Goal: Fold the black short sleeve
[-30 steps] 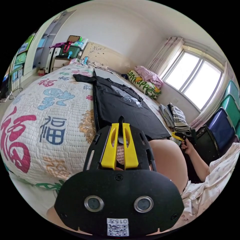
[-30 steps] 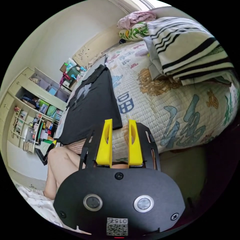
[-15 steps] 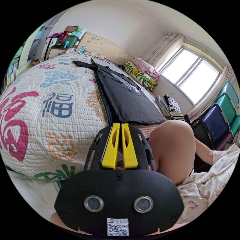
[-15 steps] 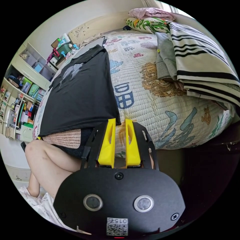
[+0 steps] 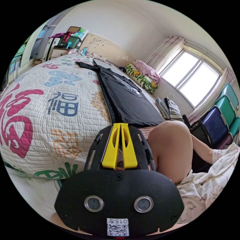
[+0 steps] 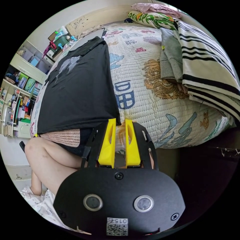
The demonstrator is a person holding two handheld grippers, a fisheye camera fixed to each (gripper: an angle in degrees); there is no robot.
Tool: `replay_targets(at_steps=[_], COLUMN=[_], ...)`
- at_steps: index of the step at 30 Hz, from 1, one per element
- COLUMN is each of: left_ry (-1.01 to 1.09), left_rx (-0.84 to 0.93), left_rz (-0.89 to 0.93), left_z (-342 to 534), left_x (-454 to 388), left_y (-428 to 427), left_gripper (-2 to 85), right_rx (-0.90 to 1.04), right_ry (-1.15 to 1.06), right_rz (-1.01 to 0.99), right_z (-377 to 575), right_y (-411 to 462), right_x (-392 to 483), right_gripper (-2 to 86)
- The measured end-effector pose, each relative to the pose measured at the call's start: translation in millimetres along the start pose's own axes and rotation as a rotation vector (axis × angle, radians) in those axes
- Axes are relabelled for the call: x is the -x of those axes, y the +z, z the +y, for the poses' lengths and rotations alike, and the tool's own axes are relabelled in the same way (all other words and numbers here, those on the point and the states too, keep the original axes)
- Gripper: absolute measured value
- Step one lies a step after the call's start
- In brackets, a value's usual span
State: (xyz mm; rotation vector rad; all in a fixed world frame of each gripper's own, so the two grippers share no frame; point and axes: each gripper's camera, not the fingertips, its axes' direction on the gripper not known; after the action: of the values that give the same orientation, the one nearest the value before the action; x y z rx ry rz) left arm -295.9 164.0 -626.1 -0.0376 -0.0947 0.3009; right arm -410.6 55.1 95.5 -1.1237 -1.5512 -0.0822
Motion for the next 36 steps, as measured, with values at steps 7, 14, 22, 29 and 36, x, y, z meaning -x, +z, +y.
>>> replay_targets(at_steps=[7,14,22,29,36], left_ry=[-0.157,-0.176,-0.190,-0.169,-0.130], left_rx=[-0.073,-0.049,-0.040,-0.040,-0.021], left_rz=[0.076,0.144,0.045,0.032,0.001], left_z=[-27,-57,-77,-79,-71], left_x=[36,53,72,83,94], left_y=[-45,-53,-65,-71,-77], left_gripper=[9.9,11.0,-0.4,-0.9,-0.9], right_rx=[0.088,0.158,0.185,0.242,0.300], right_ry=[-0.057,-0.088,-0.103,-0.129,-0.179], right_rz=[0.025,0.038,0.065,0.088,0.110], right_z=[-30,-57,-81,-108,-133], right_y=[12,21,28,34,39], right_x=[4,7,13,18,22], right_gripper=[6.7,6.6,6.6,6.5,6.4])
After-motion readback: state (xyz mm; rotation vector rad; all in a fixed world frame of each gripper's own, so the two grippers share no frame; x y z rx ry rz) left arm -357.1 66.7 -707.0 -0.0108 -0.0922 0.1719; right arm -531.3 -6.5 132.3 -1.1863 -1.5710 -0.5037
